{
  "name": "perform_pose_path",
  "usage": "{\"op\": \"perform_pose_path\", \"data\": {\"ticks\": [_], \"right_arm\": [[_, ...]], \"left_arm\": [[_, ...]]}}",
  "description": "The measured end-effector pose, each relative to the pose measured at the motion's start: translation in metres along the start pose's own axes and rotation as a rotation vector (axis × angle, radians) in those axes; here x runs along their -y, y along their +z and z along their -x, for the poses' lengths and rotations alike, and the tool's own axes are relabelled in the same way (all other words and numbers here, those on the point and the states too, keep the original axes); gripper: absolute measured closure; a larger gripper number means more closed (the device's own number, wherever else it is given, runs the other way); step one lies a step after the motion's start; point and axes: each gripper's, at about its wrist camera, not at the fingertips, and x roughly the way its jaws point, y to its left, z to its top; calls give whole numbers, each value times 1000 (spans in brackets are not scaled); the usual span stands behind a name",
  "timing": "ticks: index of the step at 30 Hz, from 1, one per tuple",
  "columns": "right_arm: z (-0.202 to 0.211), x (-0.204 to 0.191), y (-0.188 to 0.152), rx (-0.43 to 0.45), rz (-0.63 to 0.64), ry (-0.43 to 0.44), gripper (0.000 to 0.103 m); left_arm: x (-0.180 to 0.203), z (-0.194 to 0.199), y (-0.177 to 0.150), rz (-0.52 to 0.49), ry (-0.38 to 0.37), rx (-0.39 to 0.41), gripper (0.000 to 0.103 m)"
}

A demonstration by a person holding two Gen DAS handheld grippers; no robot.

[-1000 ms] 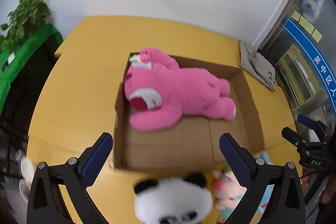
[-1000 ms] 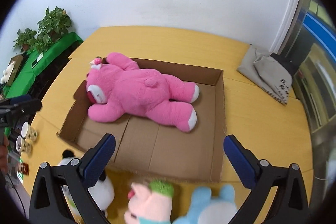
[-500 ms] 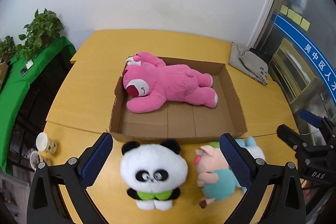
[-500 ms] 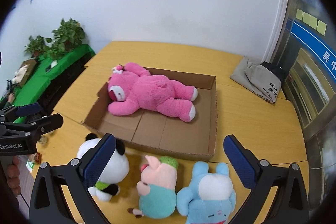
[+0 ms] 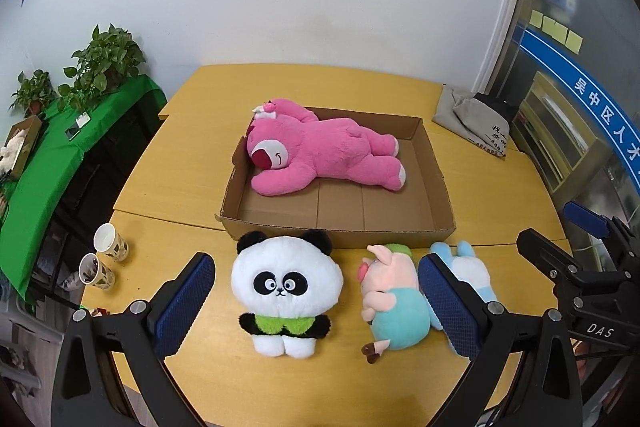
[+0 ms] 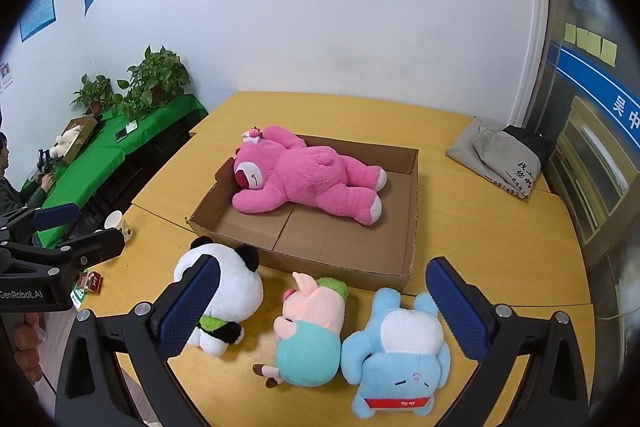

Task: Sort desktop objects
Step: 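Withdraw both grippers and move them toward the white-and-black panda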

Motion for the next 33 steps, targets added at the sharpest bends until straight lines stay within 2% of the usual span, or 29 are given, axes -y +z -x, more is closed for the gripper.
{"op": "perform_pose_path", "data": {"ticks": [7,13,23,33], "right_arm": [[1,-3,-3,-7,-17,-31,0],[-8,-19,2,-24,-22,-76,0],[-40,-53,14,-80,-36,-149,0],[-74,-64,21,-138,-64,-180,0]], "left_arm": [[-3,-3,1,-20,-38,-4,0],[-21,-15,9,-28,-69,-16,0],[-59,-53,25,-60,-124,-75,0],[-86,-90,32,-81,-184,-145,0]]}}
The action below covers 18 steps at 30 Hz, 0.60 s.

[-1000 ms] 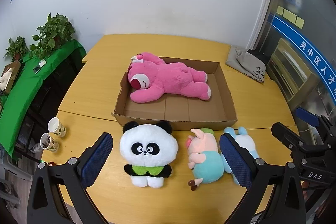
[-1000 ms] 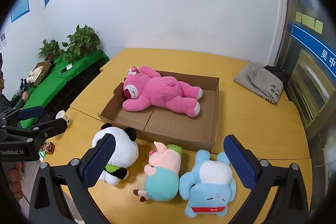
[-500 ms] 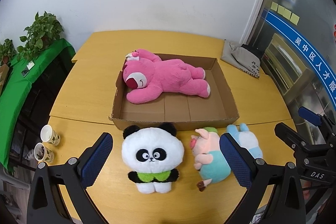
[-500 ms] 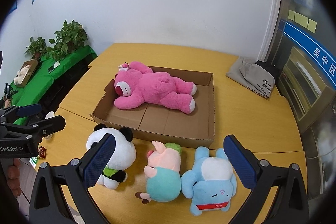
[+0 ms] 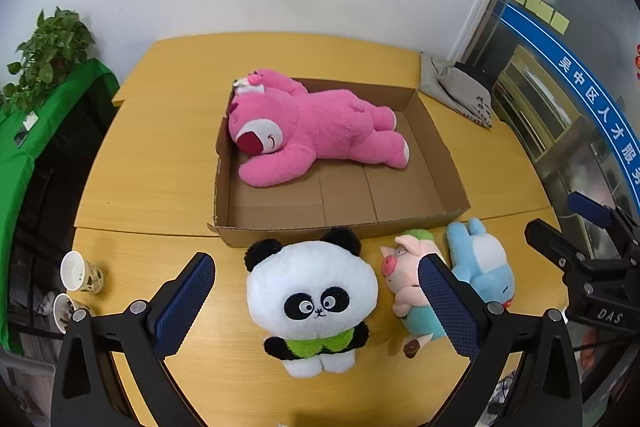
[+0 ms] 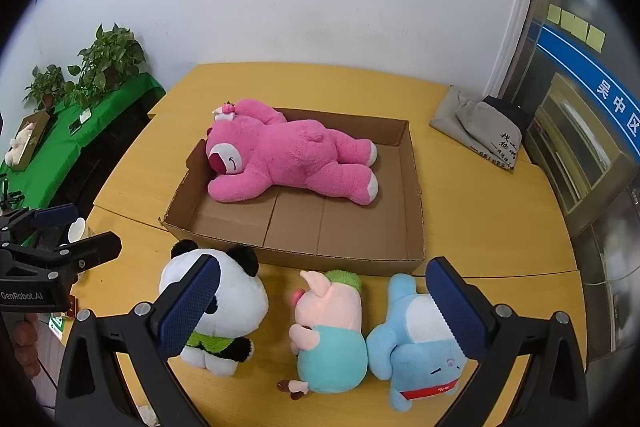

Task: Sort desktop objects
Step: 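Withdraw both grippers and move them toward the white-and-black panda, then close the left gripper on the panda while the right gripper grips its head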

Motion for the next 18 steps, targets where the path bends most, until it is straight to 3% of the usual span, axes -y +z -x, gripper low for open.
{"op": "perform_pose_path", "data": {"ticks": [7,11,18], "right_arm": [[-20,0,1,-36,-9,37,0],[-34,-2,-6,-57,2,144,0],[-84,-49,-41,-188,200,367,0]], "left_arm": [[-18,-23,0,19,-59,-54,0],[-35,-39,-5,47,-102,-86,0],[-68,-76,-19,64,-163,-164,0]]}}
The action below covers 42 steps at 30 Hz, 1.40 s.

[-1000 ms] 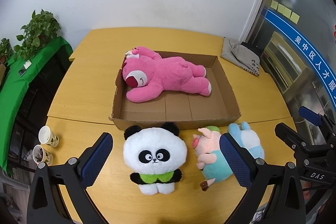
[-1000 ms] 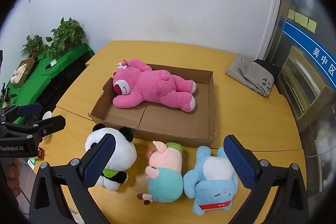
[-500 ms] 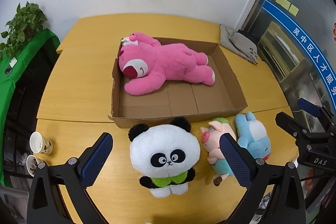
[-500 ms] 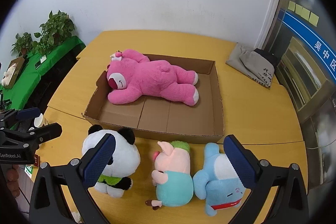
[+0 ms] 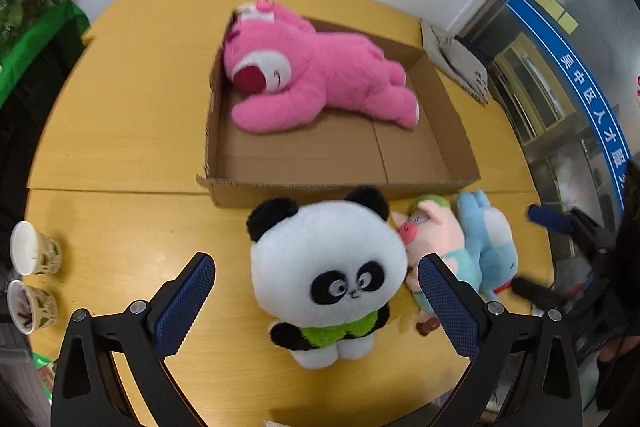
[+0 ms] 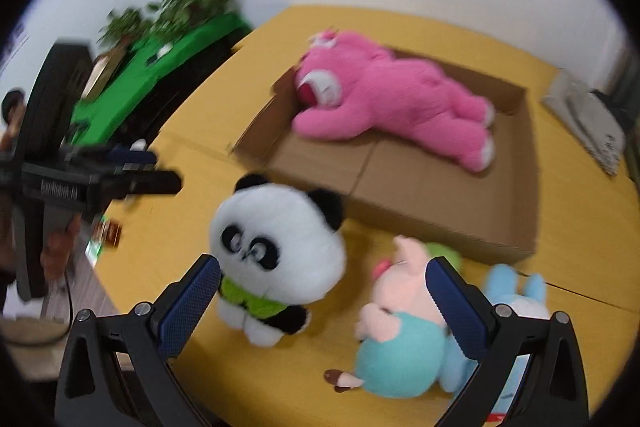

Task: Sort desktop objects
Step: 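Close the left gripper on the panda while the right gripper grips its head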

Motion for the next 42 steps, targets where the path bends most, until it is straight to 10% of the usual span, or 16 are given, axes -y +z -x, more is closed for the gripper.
{"op": "perform_pose_path", "data": {"ticks": [20,26,37,42], "right_arm": [[-167,-1,-5,-247,91,221,1],[-153,1,-1,-183,67,324,36],[-38,5,96,106,148,290,37],[-53,37,157,163,153,228,37]], "left_arm": [[-54,-137,-6,88,-318,-209,11],[-50,-115,0,93,-304,-169,28],[-10,16,84,-42,-301,95,30],[-10,0,157,-122,-262,149,30]]}}
